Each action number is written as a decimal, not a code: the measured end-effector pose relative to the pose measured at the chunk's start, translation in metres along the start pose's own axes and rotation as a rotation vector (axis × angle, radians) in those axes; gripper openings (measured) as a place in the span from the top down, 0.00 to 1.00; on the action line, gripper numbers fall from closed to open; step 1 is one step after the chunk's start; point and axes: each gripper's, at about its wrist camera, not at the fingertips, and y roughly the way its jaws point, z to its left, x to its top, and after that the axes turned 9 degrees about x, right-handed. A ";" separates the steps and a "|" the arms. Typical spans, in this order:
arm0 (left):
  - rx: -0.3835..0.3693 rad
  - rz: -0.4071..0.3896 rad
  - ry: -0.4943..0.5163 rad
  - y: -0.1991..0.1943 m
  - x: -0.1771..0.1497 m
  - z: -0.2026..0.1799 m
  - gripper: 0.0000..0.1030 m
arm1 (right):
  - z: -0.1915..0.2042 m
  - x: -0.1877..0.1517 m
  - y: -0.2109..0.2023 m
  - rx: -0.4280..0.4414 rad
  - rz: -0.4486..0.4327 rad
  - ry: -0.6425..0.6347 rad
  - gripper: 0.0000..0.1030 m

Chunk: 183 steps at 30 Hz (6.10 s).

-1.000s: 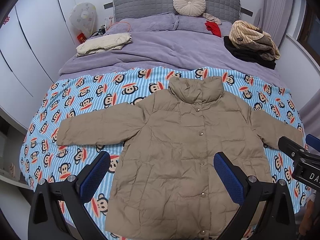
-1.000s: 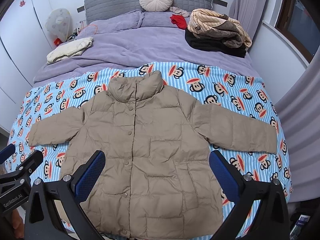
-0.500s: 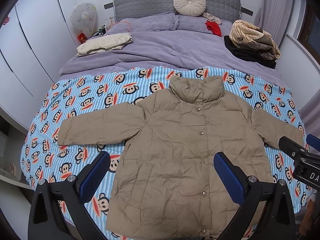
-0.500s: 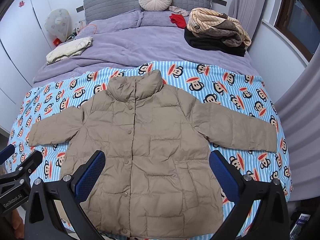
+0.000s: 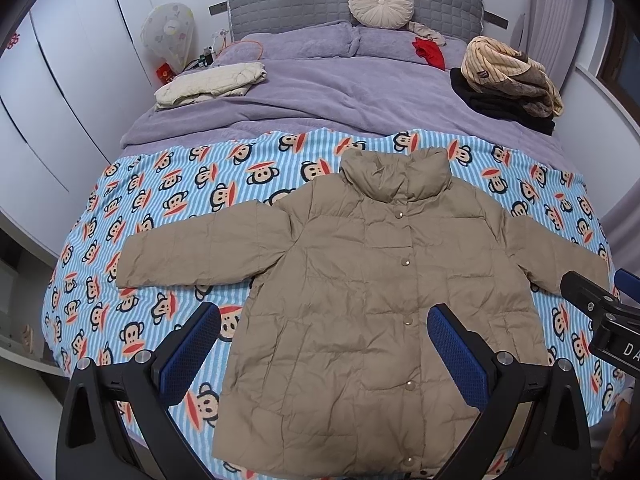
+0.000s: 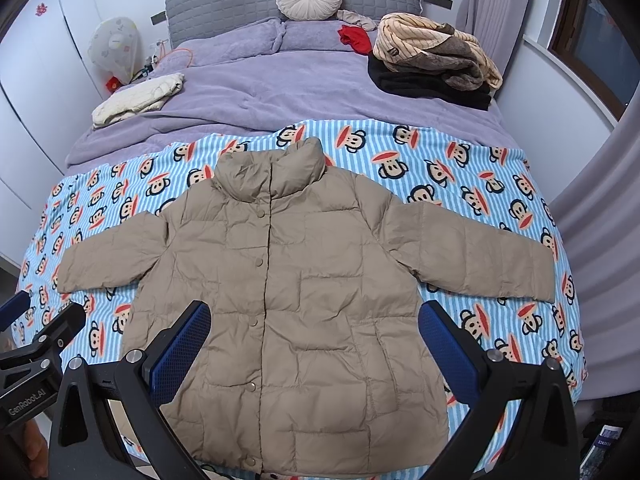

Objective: Fold large clothes

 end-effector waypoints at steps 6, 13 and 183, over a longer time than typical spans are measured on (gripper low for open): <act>0.001 0.003 -0.001 0.002 -0.002 0.000 0.00 | 0.000 0.000 0.000 0.000 0.001 0.000 0.00; 0.001 0.003 -0.002 0.002 -0.002 -0.001 0.00 | 0.000 0.001 0.000 0.001 0.002 0.000 0.00; -0.136 -0.159 0.211 0.226 0.009 -0.052 0.06 | -0.049 0.018 0.280 0.267 0.250 0.296 0.27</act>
